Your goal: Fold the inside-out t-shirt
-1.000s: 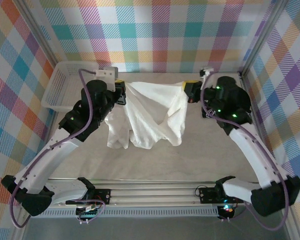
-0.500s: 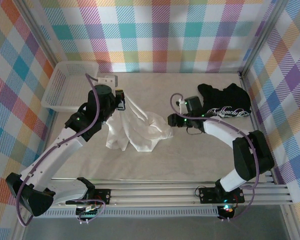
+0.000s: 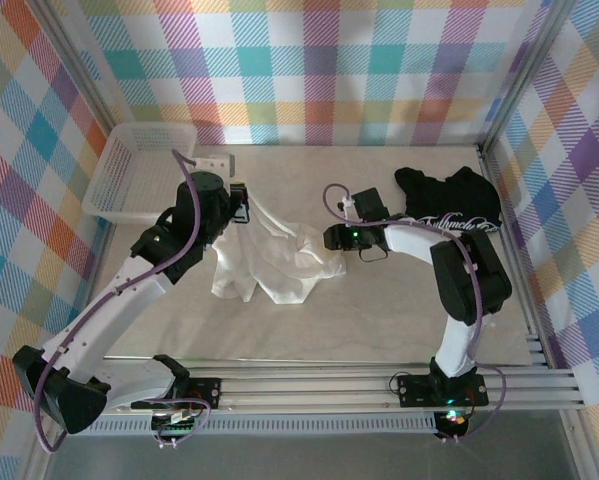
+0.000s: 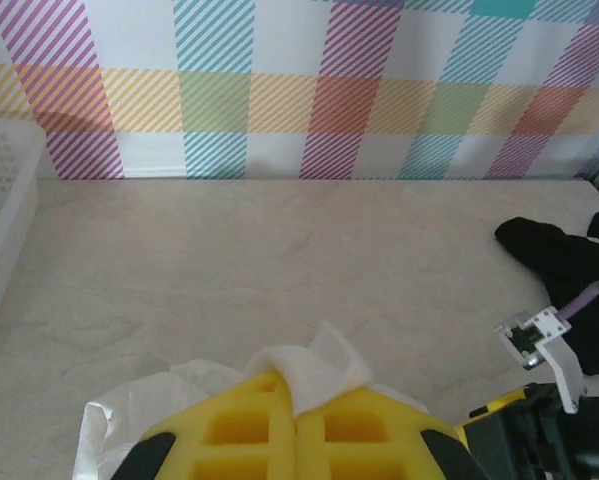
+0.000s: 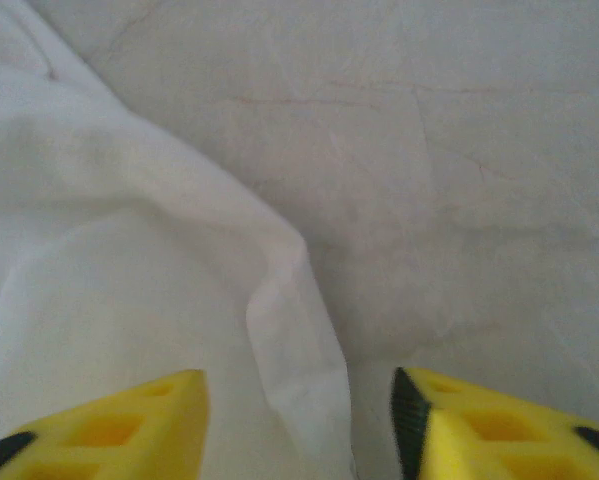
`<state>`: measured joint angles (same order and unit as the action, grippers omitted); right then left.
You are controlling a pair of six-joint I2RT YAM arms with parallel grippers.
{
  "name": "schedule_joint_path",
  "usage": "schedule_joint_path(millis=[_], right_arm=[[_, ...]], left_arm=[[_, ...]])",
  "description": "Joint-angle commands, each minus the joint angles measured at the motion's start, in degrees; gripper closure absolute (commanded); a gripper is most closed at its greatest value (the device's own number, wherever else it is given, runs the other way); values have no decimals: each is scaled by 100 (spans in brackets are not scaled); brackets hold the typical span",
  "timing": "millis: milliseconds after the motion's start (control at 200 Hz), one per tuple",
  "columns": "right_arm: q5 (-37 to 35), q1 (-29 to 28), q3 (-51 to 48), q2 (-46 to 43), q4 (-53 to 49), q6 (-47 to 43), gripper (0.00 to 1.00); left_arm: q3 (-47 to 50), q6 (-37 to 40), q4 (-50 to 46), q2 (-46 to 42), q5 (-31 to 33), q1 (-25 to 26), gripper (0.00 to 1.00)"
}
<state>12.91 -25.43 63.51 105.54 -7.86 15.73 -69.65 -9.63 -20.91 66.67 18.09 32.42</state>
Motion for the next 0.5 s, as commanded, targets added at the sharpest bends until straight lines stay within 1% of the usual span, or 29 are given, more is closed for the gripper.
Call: schedule_joint_path(millis=[0,40,85,110,200,250,315,390,495], right_arm=[[191,12,270,243,-87,-58,63],[178,12,293,265,-114,-36,66],[126,12,315,278,-185,-48,66],[96,12,336,275,-249,-65,65],[-21,12,332,247,-441,-135,55],[-72,12,282,193,-491,-159,53],[-104,11,220,153,-572,-183,53],[-104,3,114,121,-579,-186,56],[-133,4,18,96,-471,-133,68]], left_arm=[[56,-31,69,-213,15,-86,100],[57,-30,62,-216,21,-95,100],[61,-26,55,-238,23,-96,100],[63,-30,60,-251,23,-105,100],[99,-39,88,-285,17,-122,100],[108,-39,92,-294,11,-131,100],[122,-44,93,-291,11,-140,100],[120,-37,93,-293,6,-149,100],[122,-48,116,-292,-2,-159,100]])
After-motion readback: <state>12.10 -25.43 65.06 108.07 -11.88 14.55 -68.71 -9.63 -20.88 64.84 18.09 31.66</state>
